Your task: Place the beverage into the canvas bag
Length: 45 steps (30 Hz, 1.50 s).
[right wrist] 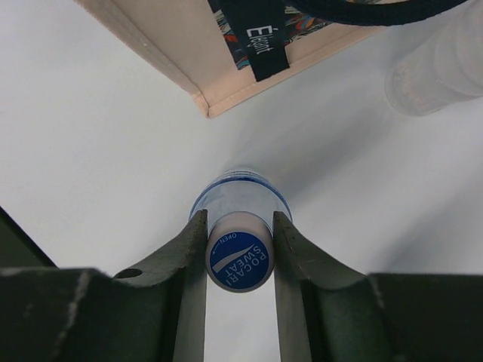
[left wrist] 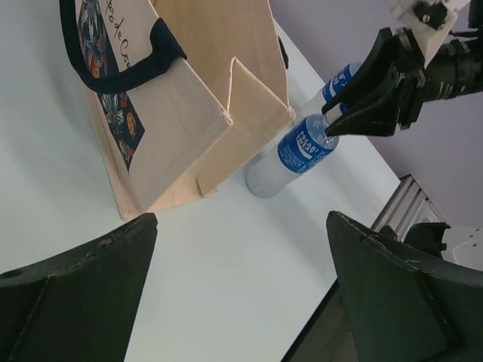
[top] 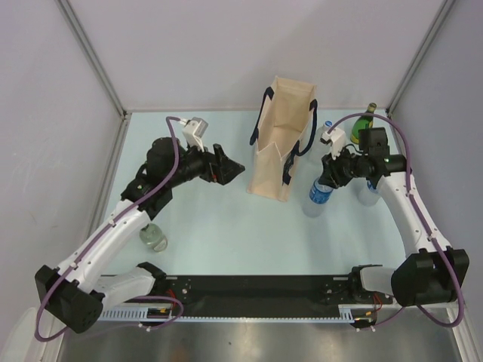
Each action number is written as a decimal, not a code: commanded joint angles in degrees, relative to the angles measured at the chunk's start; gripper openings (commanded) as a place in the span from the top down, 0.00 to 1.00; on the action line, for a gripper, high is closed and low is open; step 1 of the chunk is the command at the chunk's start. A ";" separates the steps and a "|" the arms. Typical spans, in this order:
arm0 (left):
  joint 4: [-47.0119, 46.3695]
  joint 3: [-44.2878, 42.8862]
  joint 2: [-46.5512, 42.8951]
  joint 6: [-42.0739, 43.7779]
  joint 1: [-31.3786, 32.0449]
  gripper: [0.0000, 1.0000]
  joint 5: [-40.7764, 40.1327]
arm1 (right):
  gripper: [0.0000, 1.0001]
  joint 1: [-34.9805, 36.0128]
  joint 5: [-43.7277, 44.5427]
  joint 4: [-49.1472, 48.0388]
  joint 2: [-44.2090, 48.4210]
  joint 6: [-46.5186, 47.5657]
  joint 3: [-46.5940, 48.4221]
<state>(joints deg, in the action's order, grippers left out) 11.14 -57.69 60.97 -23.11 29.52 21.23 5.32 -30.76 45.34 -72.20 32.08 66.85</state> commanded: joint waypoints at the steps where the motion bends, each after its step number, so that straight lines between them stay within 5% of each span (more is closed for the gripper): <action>1: -3.14 -4.27 1.69 -3.25 0.37 0.00 -1.54 | 1.00 0.39 -2.55 3.26 2.15 -1.14 3.27; 11: -1.65 -10.94 9.59 -4.57 1.59 0.00 -5.49 | 1.00 0.39 -2.20 3.00 2.07 -6.14 16.37; 29: 5.38 -24.83 24.81 -2.12 6.78 0.01 -13.06 | 1.00 1.18 -6.86 5.38 -14.89 -17.92 64.26; 45: 8.02 -26.24 25.78 -0.35 8.10 0.05 -14.73 | 1.00 8.91 4.47 -4.73 -33.78 -16.79 75.01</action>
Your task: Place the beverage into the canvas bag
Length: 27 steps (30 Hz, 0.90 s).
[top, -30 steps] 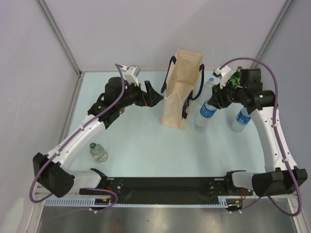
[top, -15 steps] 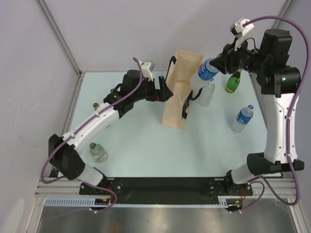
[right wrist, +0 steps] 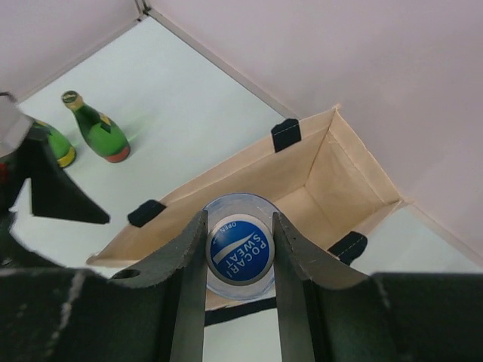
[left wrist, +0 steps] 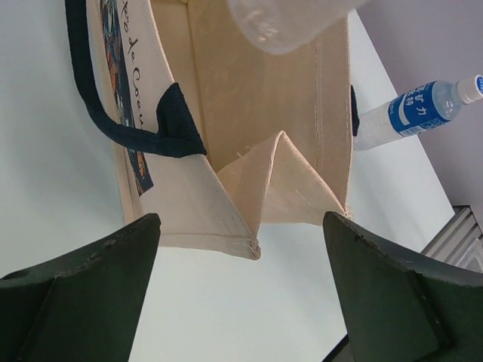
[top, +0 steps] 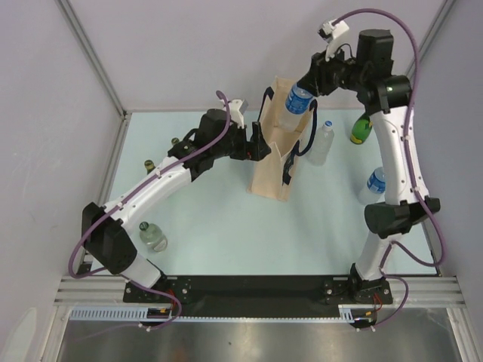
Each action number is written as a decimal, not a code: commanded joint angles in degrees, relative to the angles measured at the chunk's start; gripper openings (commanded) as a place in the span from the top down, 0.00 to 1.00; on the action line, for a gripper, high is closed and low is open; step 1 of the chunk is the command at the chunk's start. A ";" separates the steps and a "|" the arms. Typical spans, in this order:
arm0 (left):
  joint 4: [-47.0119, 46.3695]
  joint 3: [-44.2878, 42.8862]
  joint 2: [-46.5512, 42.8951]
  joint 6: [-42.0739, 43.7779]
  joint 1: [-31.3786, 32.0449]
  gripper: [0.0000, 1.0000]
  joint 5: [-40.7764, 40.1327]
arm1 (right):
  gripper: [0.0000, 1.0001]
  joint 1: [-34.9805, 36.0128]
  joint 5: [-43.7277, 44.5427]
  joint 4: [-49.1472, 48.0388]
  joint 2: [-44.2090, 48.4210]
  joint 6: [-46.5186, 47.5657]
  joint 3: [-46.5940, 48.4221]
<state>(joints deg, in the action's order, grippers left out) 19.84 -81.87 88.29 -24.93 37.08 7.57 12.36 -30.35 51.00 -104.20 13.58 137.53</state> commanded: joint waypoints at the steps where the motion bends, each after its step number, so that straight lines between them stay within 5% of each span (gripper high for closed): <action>1: -0.76 -1.90 -1.98 1.64 0.45 0.05 -1.16 | 1.00 2.31 4.68 -10.83 -2.66 1.88 4.32; 27: -3.49 17.53 -25.18 3.13 0.36 0.00 -11.00 | 1.00 4.25 16.90 -29.55 -30.00 1.97 5.99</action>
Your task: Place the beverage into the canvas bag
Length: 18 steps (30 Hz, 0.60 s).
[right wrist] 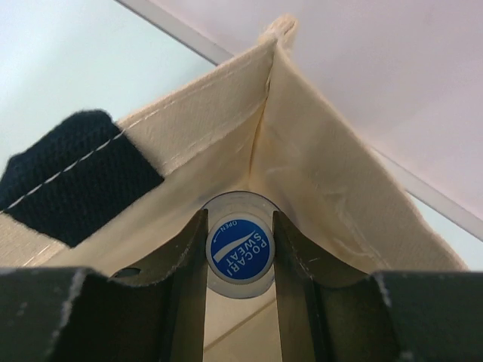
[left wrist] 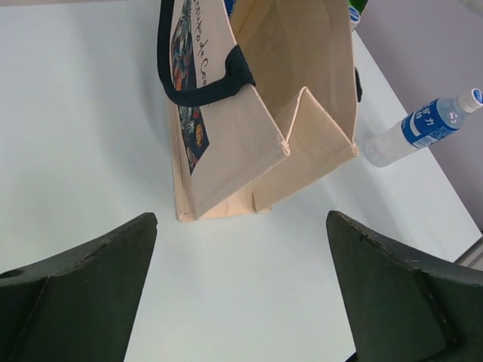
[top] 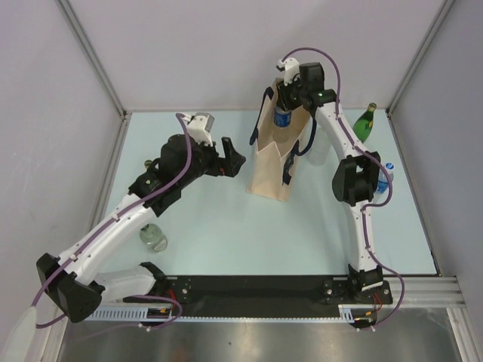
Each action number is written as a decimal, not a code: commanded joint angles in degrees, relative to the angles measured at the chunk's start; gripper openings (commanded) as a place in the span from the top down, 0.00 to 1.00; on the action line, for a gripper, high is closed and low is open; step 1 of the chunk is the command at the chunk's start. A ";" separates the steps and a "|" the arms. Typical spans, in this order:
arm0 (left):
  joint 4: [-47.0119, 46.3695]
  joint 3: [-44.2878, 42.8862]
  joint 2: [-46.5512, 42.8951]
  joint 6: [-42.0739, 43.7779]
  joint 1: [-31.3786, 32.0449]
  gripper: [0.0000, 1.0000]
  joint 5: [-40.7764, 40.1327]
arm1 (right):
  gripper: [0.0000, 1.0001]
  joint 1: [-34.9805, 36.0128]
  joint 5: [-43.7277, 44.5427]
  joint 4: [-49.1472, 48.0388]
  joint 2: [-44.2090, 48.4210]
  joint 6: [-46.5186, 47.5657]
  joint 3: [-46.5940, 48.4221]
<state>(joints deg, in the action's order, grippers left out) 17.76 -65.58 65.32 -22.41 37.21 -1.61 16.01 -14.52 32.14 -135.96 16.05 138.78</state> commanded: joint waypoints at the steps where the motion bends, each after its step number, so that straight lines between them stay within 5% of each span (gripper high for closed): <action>1: -1.50 1.59 -2.65 0.62 0.23 0.00 -1.82 | 1.00 0.69 1.51 -11.22 1.84 -0.41 3.96; 4: -1.24 1.77 -3.09 0.70 0.23 0.00 -2.08 | 0.98 0.86 1.61 -12.98 1.84 0.73 1.51; 7: -1.15 1.60 -3.18 1.06 0.23 0.00 -1.21 | 0.76 0.86 1.52 -13.16 1.40 2.05 -0.08; 8: -1.06 1.51 -3.18 1.06 0.23 0.00 -1.21 | 0.61 0.86 1.60 -12.90 1.40 2.23 -0.26; 11: -0.53 0.90 -3.36 1.23 0.23 0.00 -1.38 | 0.44 0.86 1.43 -12.54 2.10 2.75 -1.23; 18: 1.39 -0.94 -3.88 1.67 0.23 0.00 -1.91 | 0.29 0.86 -1.12 -10.09 7.90 2.23 -2.20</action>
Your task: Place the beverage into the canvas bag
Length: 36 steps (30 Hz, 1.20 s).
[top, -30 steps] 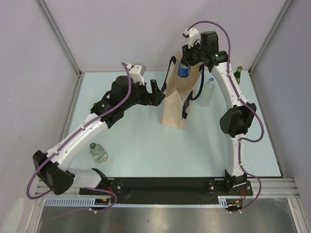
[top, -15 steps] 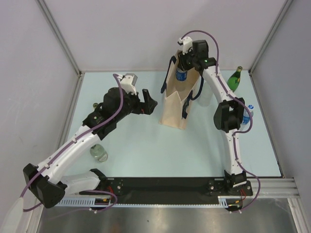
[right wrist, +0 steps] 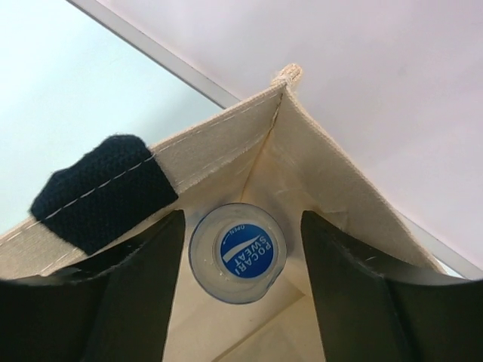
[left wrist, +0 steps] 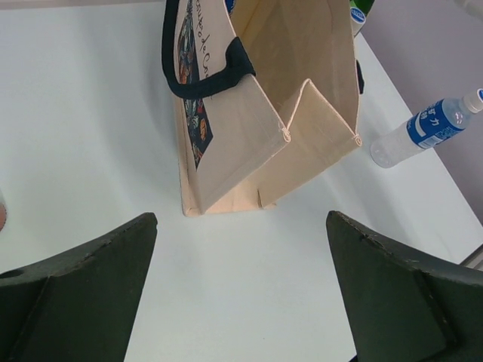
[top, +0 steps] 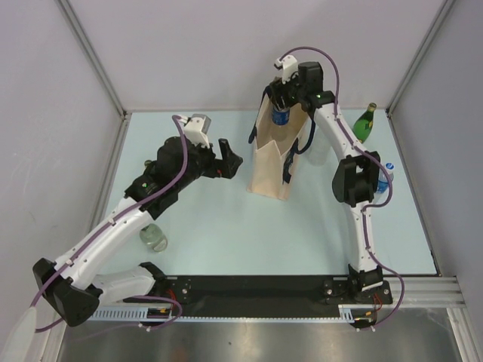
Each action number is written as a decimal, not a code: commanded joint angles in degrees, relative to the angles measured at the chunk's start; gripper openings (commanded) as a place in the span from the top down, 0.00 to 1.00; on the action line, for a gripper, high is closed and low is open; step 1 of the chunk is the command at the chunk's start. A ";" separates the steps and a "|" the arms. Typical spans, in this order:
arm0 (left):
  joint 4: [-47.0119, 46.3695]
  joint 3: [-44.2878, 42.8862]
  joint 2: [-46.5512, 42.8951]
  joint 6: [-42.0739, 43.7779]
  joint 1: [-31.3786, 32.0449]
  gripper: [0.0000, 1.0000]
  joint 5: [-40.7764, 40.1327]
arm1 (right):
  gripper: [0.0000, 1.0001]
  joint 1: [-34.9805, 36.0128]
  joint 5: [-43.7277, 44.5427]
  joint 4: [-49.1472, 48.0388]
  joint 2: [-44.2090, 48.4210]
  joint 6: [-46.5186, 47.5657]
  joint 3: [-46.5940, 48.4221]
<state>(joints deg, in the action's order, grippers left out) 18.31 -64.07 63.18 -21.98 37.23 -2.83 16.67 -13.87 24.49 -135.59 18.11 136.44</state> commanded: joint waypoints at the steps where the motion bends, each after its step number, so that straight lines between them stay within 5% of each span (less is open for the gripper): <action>1: 1.38 -2.89 -1.74 1.23 0.21 0.00 -1.12 | 0.29 0.30 -2.47 -1.56 9.53 -0.26 0.05; 9: 7.96 -6.76 -2.00 2.73 0.12 0.00 -8.41 | 0.22 -0.32 -10.46 5.74 22.55 -0.36 -5.30; 19: 13.77 -8.26 -2.18 0.71 -3.13 0.00 -11.32 | 0.15 -8.48 -31.30 9.70 45.20 0.00 -29.72; 28: 15.71 -9.84 -0.69 0.62 -8.40 0.00 -8.60 | 0.14 -20.88 -28.15 11.89 57.19 2.10 -48.89; 36: 13.86 -8.09 0.19 -1.40 -8.41 0.00 -2.19 | 0.14 -23.35 -21.82 15.32 50.17 2.55 -47.24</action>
<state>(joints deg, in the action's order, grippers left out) 34.02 -71.57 63.26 -21.45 28.99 -9.17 -6.98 -38.83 38.68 -81.60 20.03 86.65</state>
